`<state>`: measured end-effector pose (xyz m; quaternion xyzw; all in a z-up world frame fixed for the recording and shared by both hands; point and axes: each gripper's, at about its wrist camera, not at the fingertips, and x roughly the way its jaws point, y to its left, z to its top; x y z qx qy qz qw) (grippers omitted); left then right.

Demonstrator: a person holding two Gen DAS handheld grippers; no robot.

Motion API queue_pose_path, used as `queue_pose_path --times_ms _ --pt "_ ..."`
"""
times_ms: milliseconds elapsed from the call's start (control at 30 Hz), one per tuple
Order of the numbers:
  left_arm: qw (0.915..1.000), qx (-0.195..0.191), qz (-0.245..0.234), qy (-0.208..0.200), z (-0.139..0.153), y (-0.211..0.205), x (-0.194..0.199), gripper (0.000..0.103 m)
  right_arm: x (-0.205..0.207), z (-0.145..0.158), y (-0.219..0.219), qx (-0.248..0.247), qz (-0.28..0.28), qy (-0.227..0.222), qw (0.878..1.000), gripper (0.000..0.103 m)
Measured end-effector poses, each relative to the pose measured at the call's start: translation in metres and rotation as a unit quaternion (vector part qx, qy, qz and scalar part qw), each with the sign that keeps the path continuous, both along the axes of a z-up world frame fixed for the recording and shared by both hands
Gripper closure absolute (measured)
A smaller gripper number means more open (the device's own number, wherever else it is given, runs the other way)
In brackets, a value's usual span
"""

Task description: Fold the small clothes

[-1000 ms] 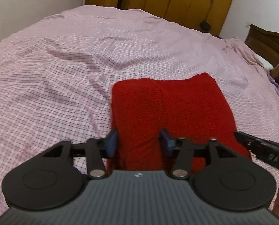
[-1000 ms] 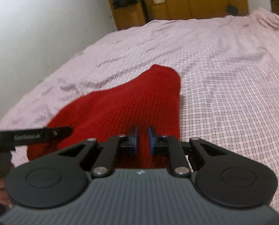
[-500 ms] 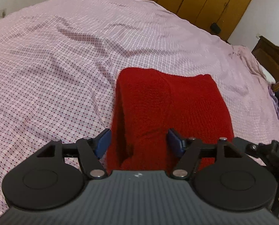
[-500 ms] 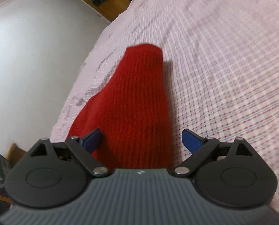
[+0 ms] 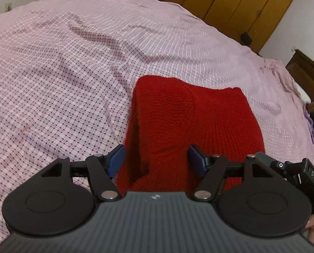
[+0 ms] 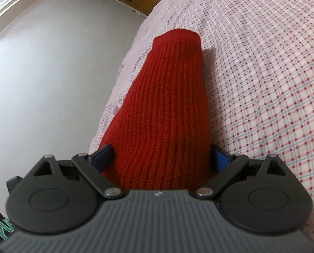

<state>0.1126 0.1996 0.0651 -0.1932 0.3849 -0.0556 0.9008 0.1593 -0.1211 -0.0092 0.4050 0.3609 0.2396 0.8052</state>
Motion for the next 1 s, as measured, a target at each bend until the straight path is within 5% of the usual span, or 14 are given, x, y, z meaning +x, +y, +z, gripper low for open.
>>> queue_pose_path --times_ms 233,400,567,767,1000 --pt "0.9999 -0.013 0.011 0.002 -0.003 0.004 0.000 0.030 0.017 0.003 0.012 -0.014 0.020 0.005 1.000 0.007" --pt "0.9994 -0.031 0.018 0.006 -0.003 0.007 0.001 0.031 0.020 0.022 0.016 -0.019 0.018 0.008 1.000 0.030" --pt "0.9989 -0.046 0.008 0.003 0.004 0.002 -0.005 0.032 0.014 0.049 0.013 -0.003 0.016 0.010 1.000 0.038" --pt "0.9986 -0.049 -0.022 -0.005 0.027 -0.016 -0.021 0.032 -0.009 0.088 -0.005 0.006 0.014 -0.015 1.000 0.039" --pt "0.9966 -0.032 -0.077 0.000 0.038 -0.066 -0.043 0.032 -0.041 0.096 -0.052 -0.002 -0.008 0.012 1.000 0.040"
